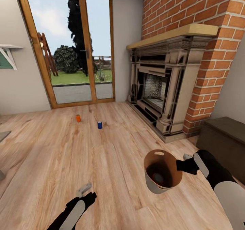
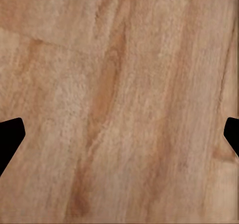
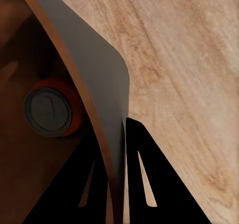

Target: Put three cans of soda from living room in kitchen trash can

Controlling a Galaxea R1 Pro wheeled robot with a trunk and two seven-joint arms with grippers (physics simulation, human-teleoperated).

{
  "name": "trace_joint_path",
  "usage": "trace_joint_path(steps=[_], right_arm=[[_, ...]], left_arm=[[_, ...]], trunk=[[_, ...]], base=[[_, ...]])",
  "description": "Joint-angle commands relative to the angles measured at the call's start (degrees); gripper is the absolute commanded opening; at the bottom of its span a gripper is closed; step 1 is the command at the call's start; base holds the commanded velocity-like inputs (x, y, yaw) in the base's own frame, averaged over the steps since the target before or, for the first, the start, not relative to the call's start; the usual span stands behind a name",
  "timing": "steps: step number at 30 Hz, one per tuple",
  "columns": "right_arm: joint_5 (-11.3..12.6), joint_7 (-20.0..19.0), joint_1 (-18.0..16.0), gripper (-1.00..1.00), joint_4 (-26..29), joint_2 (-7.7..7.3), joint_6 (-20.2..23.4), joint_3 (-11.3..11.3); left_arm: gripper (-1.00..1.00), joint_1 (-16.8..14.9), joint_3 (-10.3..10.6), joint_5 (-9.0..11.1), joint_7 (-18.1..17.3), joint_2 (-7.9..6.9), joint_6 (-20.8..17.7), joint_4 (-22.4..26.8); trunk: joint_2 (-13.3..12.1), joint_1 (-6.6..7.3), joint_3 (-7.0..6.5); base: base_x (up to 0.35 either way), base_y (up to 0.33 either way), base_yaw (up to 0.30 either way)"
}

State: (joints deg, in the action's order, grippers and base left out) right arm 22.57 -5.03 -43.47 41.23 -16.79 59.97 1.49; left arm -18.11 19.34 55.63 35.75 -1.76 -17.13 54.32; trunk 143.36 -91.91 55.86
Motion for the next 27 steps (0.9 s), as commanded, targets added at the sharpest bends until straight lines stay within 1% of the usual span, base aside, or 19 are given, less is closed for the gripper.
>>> trace_joint_path(steps=[1,11,14,16,17,18,22,27], right_arm=[[2.0,-0.2,0.0,-1.00,0.0,0.01,0.0,-0.1],[1.9,-0.2,0.0,-1.00,0.0,0.06,0.0,0.0],[1.7,0.2,-0.1,-1.00,-1.7,1.55,0.0,0.8],[1.7,0.3,-0.3,-1.00,-4.6,2.85,0.0,1.7],[1.6,0.3,-0.4,-1.00,-5.2,3.05,0.0,1.9],[1.6,0.3,-0.5,-1.00,-6.5,3.57,0.0,2.1],[1.6,0.2,-0.6,-1.00,-7.7,4.08,0.0,2.4],[1.6,0.2,-0.6,-1.00,-7.6,4.12,0.0,2.5]], left_arm=[[1.00,0.0,0.0,0.0,0.0,0.00,0.0,0.0],[1.00,0.0,0.0,0.1,0.0,0.00,-0.1,0.0],[1.00,0.0,0.0,0.1,0.0,0.00,-0.2,0.0],[1.00,0.0,0.0,0.0,0.0,0.00,-0.2,0.0],[1.00,0.0,0.0,0.0,0.0,0.00,-0.2,0.0],[1.00,0.0,0.0,0.0,0.0,0.00,-0.2,0.0],[1.00,0.0,0.0,0.0,0.0,0.00,-0.2,0.0],[1.00,0.0,0.0,0.0,0.0,0.00,-0.2,-0.1]], trunk=[[0.0,0.01,-0.01],[0.0,0.01,-0.01],[0.0,0.01,-0.01],[0.0,0.01,-0.01],[0.0,0.01,-0.01],[0.0,0.01,-0.01],[0.0,0.01,-0.01],[0.0,0.01,-0.01]], base=[[0.347,0.000,0.000],[0.347,0.000,0.000],[0.347,0.000,0.000],[0.348,0.000,0.000],[0.347,0.000,0.000],[0.347,0.000,0.000],[0.347,0.000,0.000],[0.347,0.009,0.000]])
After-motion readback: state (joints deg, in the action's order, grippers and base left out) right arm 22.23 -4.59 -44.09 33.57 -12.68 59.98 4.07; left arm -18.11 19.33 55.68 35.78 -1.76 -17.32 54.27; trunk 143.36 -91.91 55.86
